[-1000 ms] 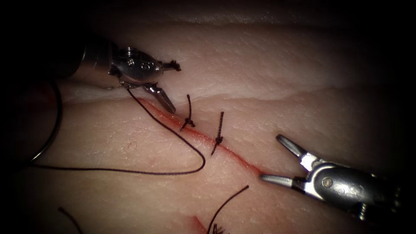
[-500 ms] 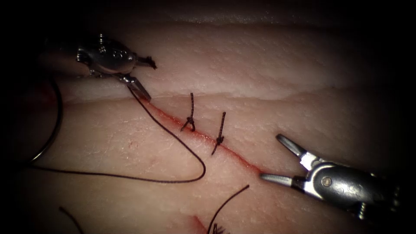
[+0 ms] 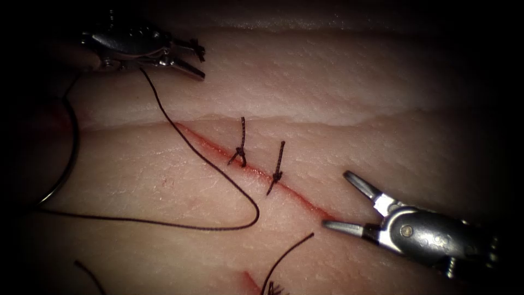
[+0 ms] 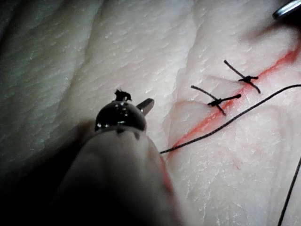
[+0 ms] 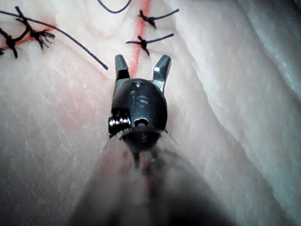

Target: Wound Closure

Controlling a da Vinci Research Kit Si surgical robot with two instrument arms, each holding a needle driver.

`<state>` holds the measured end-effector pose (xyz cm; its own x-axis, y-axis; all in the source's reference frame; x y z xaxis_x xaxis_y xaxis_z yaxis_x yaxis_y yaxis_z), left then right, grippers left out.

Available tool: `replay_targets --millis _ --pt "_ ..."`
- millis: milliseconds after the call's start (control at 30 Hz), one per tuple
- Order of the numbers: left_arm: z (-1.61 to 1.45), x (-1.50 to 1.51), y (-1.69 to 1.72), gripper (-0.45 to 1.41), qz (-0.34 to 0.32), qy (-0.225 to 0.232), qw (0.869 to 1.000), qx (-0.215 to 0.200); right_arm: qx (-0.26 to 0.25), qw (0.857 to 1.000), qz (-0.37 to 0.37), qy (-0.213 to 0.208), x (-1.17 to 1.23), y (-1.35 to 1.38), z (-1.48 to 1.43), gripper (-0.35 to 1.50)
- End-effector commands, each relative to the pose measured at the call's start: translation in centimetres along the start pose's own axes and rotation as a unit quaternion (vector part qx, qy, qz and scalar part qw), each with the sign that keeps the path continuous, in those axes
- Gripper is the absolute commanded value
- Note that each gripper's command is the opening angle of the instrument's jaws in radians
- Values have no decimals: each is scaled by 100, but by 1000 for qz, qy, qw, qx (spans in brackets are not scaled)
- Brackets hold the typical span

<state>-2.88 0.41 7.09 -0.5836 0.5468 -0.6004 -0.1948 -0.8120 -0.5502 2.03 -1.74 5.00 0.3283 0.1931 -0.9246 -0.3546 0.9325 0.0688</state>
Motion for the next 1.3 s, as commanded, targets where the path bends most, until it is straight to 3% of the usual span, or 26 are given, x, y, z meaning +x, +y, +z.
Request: replay_targets --millis 33,133,200,300,333,400,433,467,533,567,600,633,767,833,1000,1167,1200,1233,1267,1300 --pt "7 4 -1 66 -13 1 1000 -1 -1 1000 -1 2 -1 -1 12 142" --pt "8 4 0 61 -19 3 1000 0 1 1000 1 5 -1 -4 17 142" --pt "8 5 -4 30 73 -19 997 7 2 1000 1 6 0 -6 20 142" --pt "11 11 -17 17 182 -98 978 43 4 1000 0 7 0 -7 22 142" --pt "12 13 -22 19 224 -125 965 57 4 1000 0 7 0 -7 22 142" --pt "14 18 -34 9 325 -193 920 104 5 1000 0 7 0 -7 21 142" --pt "19 20 -40 9 412 -266 861 135 6 1000 3 8 -1 -7 18 140" --pt "19 20 -40 9 412 -266 861 135 6 1000 3 8 -1 -7 18 140" --pt "24 20 -40 9 470 -307 817 133 6 1000 2 8 -1 -7 17 140" --pt "27 19 -39 12 486 -322 801 133 6 1000 2 8 -1 -7 17 140" --pt "33 19 -36 29 523 -359 762 131 6 1000 2 8 -1 -7 17 140" --pt "37 17 -34 39 544 -383 734 134 6 1000 3 8 -1 -7 18 140" --pt "53 11 -26 51 607 -423 658 143 6 1000 3 8 -1 -8 18 140" --pt "61 6 -22 44 636 -435 618 152 7 1000 5 8 0 -8 17 140" --pt "79 -6 -13 46 679 -474 539 155 7 1000 6 8 0 -8 17 140" --pt "98 -26 5 31 737 -494 447 114 7 1000 5 8 -1 -8 16 138" --pt "101 -32 11 22 754 -499 416 96 7 1000 6 8 -1 -8 16 138" --pt "103 -36 14 19 764 -504 395 83 7 1000 6 8 0 -8 16 138" --pt "103 -36 14 19 764 -504 395 83 7 1000 6 8 0 -8 16 138" --pt "104 -39 16 17 771 -507 379 72 7 1000 9 8 0 -7 16 138"
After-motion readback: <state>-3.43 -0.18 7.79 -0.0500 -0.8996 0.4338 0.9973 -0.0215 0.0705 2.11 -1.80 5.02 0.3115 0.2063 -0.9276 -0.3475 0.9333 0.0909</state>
